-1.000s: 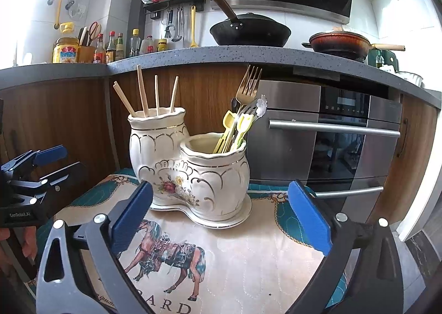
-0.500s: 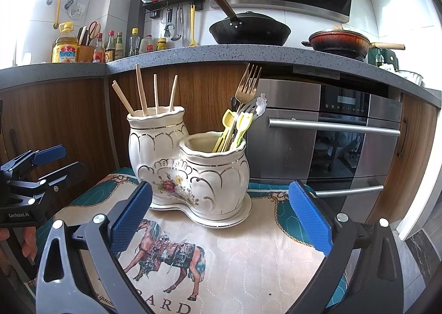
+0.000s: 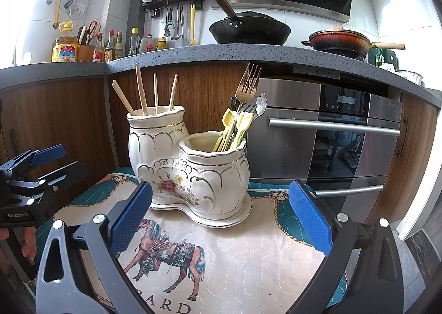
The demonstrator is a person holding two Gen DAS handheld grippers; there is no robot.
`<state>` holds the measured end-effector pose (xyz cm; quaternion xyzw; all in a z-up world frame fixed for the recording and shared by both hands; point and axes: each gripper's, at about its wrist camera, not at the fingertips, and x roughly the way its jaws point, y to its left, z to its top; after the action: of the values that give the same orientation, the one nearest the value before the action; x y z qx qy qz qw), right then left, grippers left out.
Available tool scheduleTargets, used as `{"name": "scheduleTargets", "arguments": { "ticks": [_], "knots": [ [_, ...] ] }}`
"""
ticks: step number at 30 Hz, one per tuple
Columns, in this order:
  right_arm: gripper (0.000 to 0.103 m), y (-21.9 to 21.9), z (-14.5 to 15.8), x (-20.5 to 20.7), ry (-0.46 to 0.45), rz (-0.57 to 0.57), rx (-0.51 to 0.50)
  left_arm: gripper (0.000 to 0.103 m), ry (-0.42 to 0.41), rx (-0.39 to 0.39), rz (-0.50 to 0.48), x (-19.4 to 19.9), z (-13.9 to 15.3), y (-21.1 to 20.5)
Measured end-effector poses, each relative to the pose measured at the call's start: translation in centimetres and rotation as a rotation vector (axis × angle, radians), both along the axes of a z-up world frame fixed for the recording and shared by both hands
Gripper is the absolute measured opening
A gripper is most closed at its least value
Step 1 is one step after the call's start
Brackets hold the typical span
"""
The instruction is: Organize utensils
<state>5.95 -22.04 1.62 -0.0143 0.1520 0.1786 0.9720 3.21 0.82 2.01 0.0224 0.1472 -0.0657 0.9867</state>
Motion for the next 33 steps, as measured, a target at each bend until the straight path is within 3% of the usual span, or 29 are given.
{"name": "scheduleTargets", "arguments": {
  "ticks": [33],
  "knots": [
    [0.098, 0.00, 0.00, 0.03, 0.000, 0.000, -0.001, 0.097, 0.001, 0.001, -0.008, 0.10, -0.01, -0.15]
  ]
}}
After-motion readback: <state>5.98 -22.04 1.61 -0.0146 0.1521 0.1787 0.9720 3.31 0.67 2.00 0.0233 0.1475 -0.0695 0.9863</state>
